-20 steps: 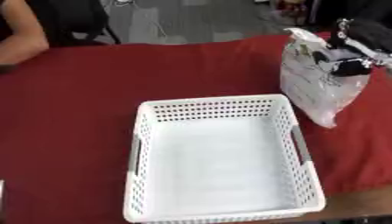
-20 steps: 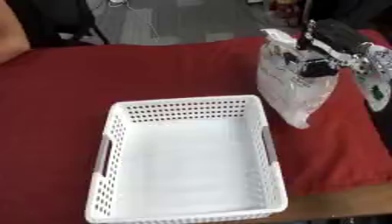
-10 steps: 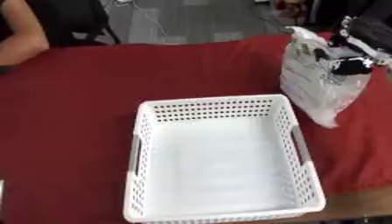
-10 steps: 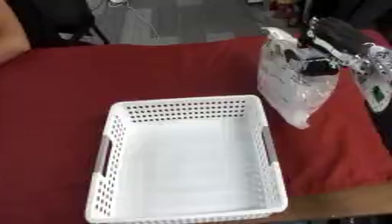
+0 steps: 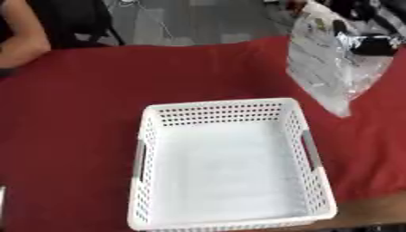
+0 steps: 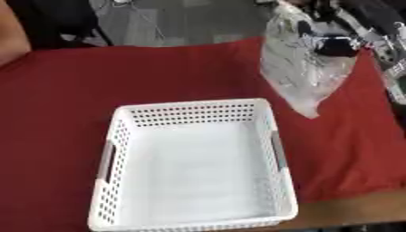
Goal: Pick up objects on the table and place them in the box.
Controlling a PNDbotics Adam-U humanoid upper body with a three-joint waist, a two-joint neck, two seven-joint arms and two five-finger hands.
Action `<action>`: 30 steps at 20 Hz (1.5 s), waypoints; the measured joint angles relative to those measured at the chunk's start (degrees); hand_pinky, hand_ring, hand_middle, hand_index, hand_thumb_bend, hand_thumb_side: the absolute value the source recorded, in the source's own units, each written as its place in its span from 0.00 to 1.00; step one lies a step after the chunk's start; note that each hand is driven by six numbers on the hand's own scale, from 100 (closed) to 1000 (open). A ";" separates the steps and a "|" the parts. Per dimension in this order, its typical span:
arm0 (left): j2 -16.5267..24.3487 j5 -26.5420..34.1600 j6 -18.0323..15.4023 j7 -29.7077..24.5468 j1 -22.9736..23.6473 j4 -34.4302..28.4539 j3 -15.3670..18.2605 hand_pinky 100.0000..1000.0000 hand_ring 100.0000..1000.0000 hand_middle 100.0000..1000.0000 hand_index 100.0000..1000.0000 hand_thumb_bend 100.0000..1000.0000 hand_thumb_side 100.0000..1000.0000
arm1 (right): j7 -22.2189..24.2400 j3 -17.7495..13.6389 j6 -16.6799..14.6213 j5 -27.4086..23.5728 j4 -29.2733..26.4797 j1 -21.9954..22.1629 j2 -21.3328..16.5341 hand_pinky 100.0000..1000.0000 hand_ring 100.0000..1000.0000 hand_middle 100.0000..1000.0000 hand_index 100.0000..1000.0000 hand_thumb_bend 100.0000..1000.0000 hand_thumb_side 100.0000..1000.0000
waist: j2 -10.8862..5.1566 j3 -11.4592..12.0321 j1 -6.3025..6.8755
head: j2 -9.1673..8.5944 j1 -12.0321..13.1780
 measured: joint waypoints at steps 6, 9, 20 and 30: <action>0.00 0.00 0.14 -0.07 0.04 0.00 0.00 0.68 0.83 0.93 0.99 0.86 1.00 | -0.85 -0.47 2.11 -3.28 -9.61 0.49 -1.31 0.00 0.00 0.00 0.09 0.00 0.21 | 0.00 -0.07 -0.03 | -0.03 0.30; 0.00 -0.02 0.20 -0.05 0.08 0.00 0.00 0.68 0.83 0.93 0.99 0.85 1.00 | -0.98 -0.40 2.50 -4.83 -14.45 0.82 -2.02 0.00 0.00 0.00 0.09 0.00 0.33 | 0.00 -0.11 -0.05 | -0.03 0.46; 0.00 -0.03 0.55 -0.23 0.25 0.00 -0.02 0.68 0.83 0.93 0.99 0.85 1.00 | 1.65 3.77 1.26 -13.00 -33.58 -0.33 -3.50 0.00 0.00 0.00 0.09 0.00 0.30 | -0.01 -0.21 -0.20 | -0.02 0.47; -0.01 -0.03 0.77 -0.48 0.26 0.00 -0.06 0.67 0.83 0.94 0.99 0.85 1.00 | 7.97 9.28 -1.21 -17.36 -34.54 -4.70 0.72 0.00 0.00 0.00 0.09 0.00 0.32 | -0.02 -0.05 -0.28 | 0.00 0.31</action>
